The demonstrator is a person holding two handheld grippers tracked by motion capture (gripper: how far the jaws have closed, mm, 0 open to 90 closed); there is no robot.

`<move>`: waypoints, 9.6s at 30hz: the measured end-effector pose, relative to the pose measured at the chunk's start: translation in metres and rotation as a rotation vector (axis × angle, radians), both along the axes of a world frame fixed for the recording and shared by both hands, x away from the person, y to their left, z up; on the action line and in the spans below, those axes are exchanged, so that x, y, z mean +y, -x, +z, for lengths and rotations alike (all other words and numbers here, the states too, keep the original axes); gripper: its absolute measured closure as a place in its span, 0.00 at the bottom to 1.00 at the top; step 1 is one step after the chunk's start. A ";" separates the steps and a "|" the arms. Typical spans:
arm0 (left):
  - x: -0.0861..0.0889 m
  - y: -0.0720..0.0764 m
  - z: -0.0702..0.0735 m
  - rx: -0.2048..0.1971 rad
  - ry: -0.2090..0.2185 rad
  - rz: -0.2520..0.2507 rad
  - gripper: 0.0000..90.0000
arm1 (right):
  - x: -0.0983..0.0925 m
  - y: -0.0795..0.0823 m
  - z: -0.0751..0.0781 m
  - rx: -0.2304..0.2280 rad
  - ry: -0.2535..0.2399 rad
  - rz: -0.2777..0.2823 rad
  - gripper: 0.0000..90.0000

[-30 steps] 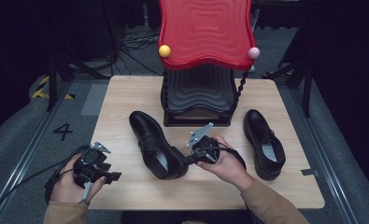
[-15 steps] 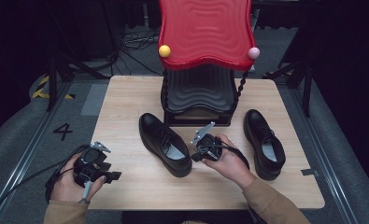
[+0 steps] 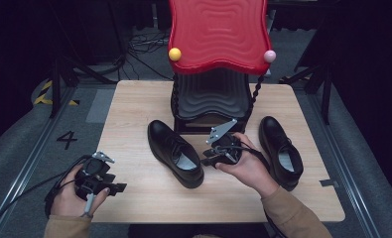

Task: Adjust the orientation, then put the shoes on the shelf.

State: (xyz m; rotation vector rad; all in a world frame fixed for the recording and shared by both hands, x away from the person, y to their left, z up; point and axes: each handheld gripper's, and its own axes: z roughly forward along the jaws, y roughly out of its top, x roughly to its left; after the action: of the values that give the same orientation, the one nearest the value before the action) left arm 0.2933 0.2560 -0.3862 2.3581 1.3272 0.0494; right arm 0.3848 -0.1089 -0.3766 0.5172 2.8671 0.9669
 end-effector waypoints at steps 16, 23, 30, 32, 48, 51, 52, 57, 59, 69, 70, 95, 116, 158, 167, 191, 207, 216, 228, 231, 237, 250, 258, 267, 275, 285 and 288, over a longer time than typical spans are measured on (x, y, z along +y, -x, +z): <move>0.000 -0.003 -0.004 0.017 0.004 -0.008 0.51 | 0.057 0.006 -0.037 0.093 0.085 0.186 0.62; -0.001 -0.002 -0.005 0.017 -0.001 -0.010 0.51 | 0.063 0.003 -0.045 0.122 0.082 0.221 0.82; -0.001 -0.002 -0.006 0.014 -0.004 -0.007 0.51 | 0.063 0.005 -0.045 0.092 0.068 0.276 0.90; -0.001 -0.002 -0.006 0.017 -0.001 -0.005 0.51 | 0.063 0.006 -0.045 0.092 0.060 0.275 0.90; -0.016 -0.019 -0.002 0.007 0.002 -0.058 0.51 | 0.042 0.045 -0.017 0.083 0.071 0.282 0.90; -0.023 -0.024 -0.001 0.004 0.001 -0.077 0.51 | 0.029 0.052 -0.009 0.077 0.070 0.261 0.90; -0.025 -0.026 -0.001 0.002 -0.003 -0.085 0.51 | 0.024 0.053 -0.007 0.078 0.070 0.253 0.90; -0.037 -0.037 0.000 0.003 -0.006 -0.121 0.51 | 0.002 0.061 0.000 0.091 0.077 0.191 0.90; -0.042 -0.041 0.000 0.004 -0.005 -0.133 0.51 | -0.006 0.063 0.002 0.096 0.080 0.165 0.90; -0.060 -0.058 0.000 0.005 -0.005 -0.193 0.51 | -0.035 0.061 -0.004 0.109 0.104 0.009 0.89; -0.061 -0.059 0.000 0.004 0.000 -0.196 0.51 | -0.038 0.061 -0.005 0.114 0.108 -0.016 0.89; -0.069 -0.067 0.002 0.002 0.006 -0.221 0.51 | -0.060 0.068 -0.028 0.263 0.210 -0.014 0.86; -0.068 -0.068 0.000 0.011 0.015 -0.212 0.51 | -0.119 0.047 0.015 0.143 -0.020 -0.250 0.68; -0.070 -0.068 -0.001 0.016 0.005 -0.217 0.51 | -0.195 0.010 -0.031 0.362 0.250 -0.589 0.94; -0.071 -0.071 0.000 0.009 0.006 -0.226 0.51 | -0.196 0.018 -0.021 0.321 0.234 -0.610 0.95; -0.090 -0.085 0.000 0.012 0.010 -0.274 0.51 | -0.156 0.067 0.009 0.256 0.307 -0.405 0.95; -0.081 -0.077 -0.001 0.016 0.003 -0.248 0.51 | -0.131 0.064 -0.001 0.264 0.356 -0.325 0.95; -0.072 -0.070 -0.001 0.013 -0.002 -0.224 0.51 | -0.121 0.055 -0.011 0.278 0.376 -0.296 0.94; -0.074 -0.072 -0.001 0.013 -0.002 -0.234 0.51 | -0.121 0.048 -0.023 0.333 0.345 -0.318 0.83; -0.076 -0.073 -0.002 0.016 -0.001 -0.234 0.51 | -0.126 0.051 -0.018 0.344 0.314 -0.337 0.77; -0.078 -0.074 -0.002 0.016 -0.001 -0.238 0.51 | -0.139 0.053 -0.004 0.339 0.249 -0.399 0.68; -0.080 -0.073 -0.002 0.013 -0.011 -0.240 0.51 | -0.131 0.051 0.003 0.297 0.094 -0.599 0.54; -0.078 -0.070 -0.002 0.013 -0.015 -0.229 0.50 | -0.114 0.039 -0.020 0.308 0.140 -0.633 0.54; -0.070 -0.064 -0.004 0.012 -0.012 -0.206 0.50 | -0.096 0.026 -0.042 0.301 0.228 -0.667 0.66; -0.065 -0.060 -0.005 0.012 -0.013 -0.190 0.50 | -0.095 0.021 -0.043 0.302 0.237 -0.679 0.73; -0.057 -0.051 -0.006 0.016 -0.016 -0.160 0.50 | -0.088 0.017 -0.042 0.310 0.299 -0.678 0.82; -0.052 -0.047 -0.006 0.016 -0.016 -0.141 0.50 | -0.087 0.015 -0.040 0.324 0.319 -0.673 0.86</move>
State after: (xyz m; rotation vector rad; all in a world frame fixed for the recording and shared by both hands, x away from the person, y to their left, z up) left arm 0.3402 0.2045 -0.3919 2.4635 1.1682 -0.0009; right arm 0.3698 -0.1958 -0.4165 1.5685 2.6664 0.3303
